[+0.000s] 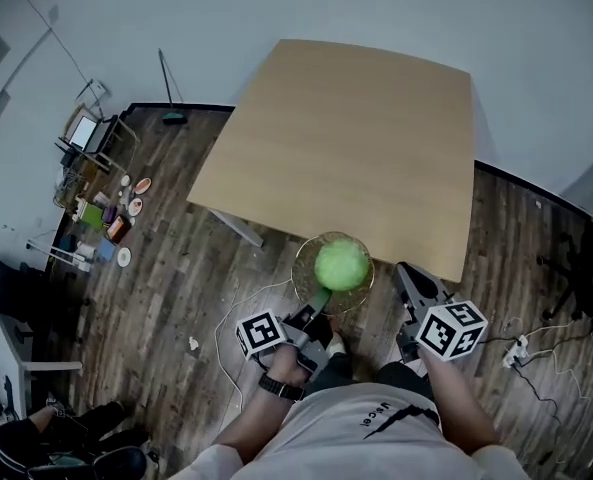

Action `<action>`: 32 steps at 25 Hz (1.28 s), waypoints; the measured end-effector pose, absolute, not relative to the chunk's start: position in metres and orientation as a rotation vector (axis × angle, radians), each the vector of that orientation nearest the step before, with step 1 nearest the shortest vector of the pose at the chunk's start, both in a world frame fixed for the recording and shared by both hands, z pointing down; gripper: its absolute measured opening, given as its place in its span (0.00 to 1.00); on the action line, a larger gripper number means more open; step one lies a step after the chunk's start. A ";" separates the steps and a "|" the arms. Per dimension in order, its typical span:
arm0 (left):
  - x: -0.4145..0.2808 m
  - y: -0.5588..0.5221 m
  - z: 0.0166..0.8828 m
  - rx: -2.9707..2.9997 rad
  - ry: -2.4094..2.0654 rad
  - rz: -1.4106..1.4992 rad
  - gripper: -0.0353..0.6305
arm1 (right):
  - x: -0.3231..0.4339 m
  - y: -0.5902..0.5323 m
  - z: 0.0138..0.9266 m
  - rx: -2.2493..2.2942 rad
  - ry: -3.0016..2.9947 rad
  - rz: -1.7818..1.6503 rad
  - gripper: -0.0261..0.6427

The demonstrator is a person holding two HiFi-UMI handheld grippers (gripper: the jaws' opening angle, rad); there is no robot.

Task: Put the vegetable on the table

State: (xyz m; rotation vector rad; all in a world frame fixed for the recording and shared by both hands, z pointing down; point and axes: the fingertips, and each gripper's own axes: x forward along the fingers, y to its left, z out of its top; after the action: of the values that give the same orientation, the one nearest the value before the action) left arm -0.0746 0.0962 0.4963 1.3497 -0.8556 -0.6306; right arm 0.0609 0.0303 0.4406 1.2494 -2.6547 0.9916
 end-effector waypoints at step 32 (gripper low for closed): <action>-0.088 -0.127 0.616 1.279 -0.719 -0.630 0.12 | 0.019 -0.219 0.511 1.167 -2.586 1.111 0.06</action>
State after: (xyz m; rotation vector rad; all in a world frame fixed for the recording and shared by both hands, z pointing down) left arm -0.0879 -0.1271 0.6156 1.2792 -0.7194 -0.6305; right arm 0.0188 -0.2191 0.5111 1.1667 -2.5860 1.1110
